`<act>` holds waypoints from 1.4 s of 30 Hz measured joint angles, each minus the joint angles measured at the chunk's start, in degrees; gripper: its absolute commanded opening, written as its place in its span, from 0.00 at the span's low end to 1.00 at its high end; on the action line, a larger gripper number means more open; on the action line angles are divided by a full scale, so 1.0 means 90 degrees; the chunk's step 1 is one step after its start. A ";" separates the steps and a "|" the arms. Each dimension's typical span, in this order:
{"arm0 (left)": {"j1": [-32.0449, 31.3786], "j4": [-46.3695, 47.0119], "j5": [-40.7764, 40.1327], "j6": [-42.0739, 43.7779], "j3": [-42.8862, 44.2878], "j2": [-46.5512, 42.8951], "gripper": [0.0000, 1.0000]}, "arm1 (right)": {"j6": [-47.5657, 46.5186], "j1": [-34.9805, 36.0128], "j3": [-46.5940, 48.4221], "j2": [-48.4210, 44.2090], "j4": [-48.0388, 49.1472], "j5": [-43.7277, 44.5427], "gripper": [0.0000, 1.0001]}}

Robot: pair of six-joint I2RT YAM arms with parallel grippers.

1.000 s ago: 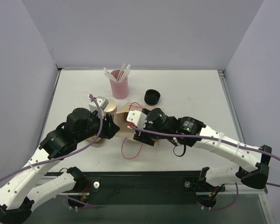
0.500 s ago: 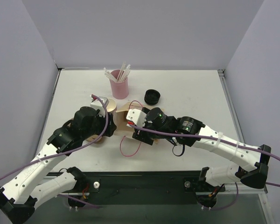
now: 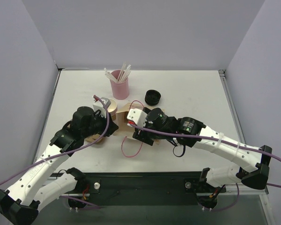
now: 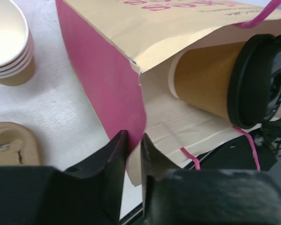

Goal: Pack the takeout coffee

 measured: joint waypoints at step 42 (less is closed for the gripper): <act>0.0000 0.0952 0.1270 0.0134 -0.0576 -0.0143 0.00 | -0.3208 -0.0826 -0.1795 0.0168 0.1248 0.0325 0.36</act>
